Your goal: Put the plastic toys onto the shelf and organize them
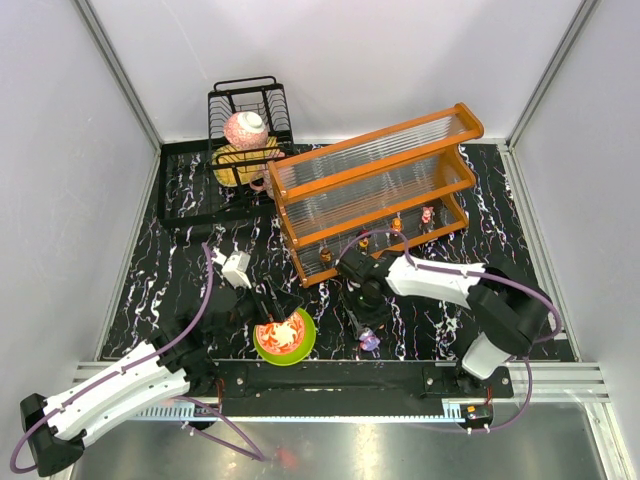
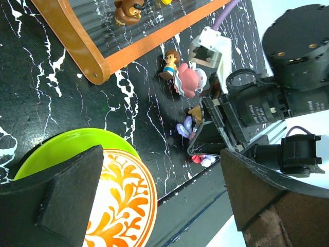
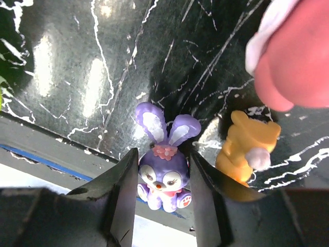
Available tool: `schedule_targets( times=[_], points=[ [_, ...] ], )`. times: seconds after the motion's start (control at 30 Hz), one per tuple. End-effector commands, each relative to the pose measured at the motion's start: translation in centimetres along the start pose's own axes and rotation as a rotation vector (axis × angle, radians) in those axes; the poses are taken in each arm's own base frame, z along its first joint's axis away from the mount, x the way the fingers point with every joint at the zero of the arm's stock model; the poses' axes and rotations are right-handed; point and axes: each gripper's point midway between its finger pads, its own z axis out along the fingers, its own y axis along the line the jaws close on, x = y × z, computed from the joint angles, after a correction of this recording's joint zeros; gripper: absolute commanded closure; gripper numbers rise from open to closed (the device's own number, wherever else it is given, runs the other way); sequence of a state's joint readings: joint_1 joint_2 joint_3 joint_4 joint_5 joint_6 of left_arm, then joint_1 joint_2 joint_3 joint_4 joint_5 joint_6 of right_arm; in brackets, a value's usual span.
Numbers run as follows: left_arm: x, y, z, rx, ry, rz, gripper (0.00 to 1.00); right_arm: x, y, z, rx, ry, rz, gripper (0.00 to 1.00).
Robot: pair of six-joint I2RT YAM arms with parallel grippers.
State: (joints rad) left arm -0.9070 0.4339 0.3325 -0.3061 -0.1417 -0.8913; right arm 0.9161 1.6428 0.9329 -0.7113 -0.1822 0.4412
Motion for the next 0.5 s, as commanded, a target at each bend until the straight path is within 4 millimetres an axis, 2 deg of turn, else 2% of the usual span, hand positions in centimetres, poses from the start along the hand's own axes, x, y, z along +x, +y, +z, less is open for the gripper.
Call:
schedule_targets(
  times=[0.0, 0.2, 0.43, 0.47],
  points=[
    [-1.5, -1.5, -0.4, 0.043, -0.048, -0.022, 0.01, -0.7, 0.4, -2.7, -0.019, -0.085, -0.012, 0.76],
    [-1.7, -1.4, -0.5, 0.038, -0.059, -0.028, 0.01, -2.8, 0.8, -6.4, -0.031, -0.274, -0.023, 1.00],
    [-1.7, -1.3, -0.5, 0.029, -0.054, -0.028, 0.01, -6.4, 1.1, -11.9, -0.088, -0.647, -0.009, 1.00],
    [-1.9, -1.5, -0.6, 0.030, -0.059, -0.027, 0.01, -6.8, 1.5, -13.6, -0.127, -0.725, -0.018, 1.00]
  ],
)
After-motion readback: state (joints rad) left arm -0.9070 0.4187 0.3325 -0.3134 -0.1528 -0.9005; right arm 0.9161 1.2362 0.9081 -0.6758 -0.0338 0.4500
